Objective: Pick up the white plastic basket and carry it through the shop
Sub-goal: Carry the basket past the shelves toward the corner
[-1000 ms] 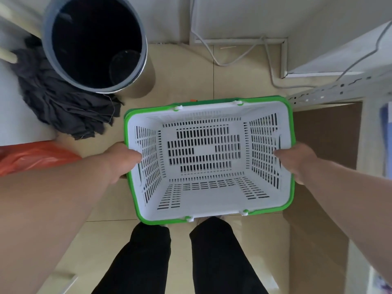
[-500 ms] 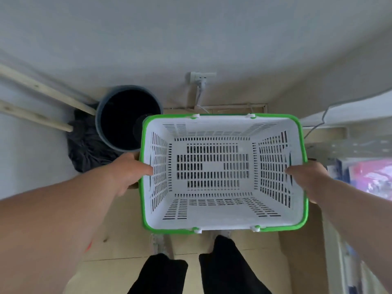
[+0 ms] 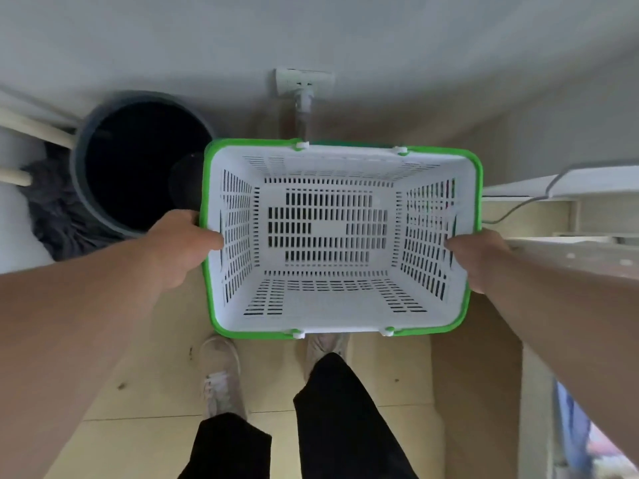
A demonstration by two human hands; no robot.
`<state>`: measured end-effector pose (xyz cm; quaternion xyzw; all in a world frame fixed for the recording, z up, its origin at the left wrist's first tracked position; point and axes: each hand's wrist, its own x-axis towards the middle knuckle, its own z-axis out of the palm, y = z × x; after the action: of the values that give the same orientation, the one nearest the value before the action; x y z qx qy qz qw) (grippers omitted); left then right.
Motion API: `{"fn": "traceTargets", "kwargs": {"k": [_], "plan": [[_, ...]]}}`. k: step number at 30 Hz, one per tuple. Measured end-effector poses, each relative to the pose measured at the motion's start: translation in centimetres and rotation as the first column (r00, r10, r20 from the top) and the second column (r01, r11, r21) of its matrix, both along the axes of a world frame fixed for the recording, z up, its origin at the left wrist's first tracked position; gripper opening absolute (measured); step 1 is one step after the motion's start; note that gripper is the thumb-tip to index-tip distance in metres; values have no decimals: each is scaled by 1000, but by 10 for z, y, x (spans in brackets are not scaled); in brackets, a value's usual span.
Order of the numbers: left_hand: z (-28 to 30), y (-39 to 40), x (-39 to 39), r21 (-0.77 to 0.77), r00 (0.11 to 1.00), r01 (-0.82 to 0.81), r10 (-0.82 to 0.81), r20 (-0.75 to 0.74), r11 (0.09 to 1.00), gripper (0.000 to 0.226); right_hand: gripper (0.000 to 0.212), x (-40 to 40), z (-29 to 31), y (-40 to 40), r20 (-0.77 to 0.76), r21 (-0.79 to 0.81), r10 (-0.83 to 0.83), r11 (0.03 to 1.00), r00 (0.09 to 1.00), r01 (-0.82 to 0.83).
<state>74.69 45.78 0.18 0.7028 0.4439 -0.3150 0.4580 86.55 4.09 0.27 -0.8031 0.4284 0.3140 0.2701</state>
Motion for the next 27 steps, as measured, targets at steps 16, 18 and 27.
{"fn": "traceTargets", "kwargs": {"k": [16,18,27], "plan": [[-26,-30,25,105,994,67,-57,-97,992,33,9,36,-18,-14,-72,-51,54,997,996,-58],[-30,-28,26,141,991,87,-71,-116,986,30,12,34,-27,-10,-88,-30,46,998,995,-49],[-45,-27,22,253,977,172,-131,-169,952,22,7,18,-44,-2,-19,-99,56,993,998,-57]]}}
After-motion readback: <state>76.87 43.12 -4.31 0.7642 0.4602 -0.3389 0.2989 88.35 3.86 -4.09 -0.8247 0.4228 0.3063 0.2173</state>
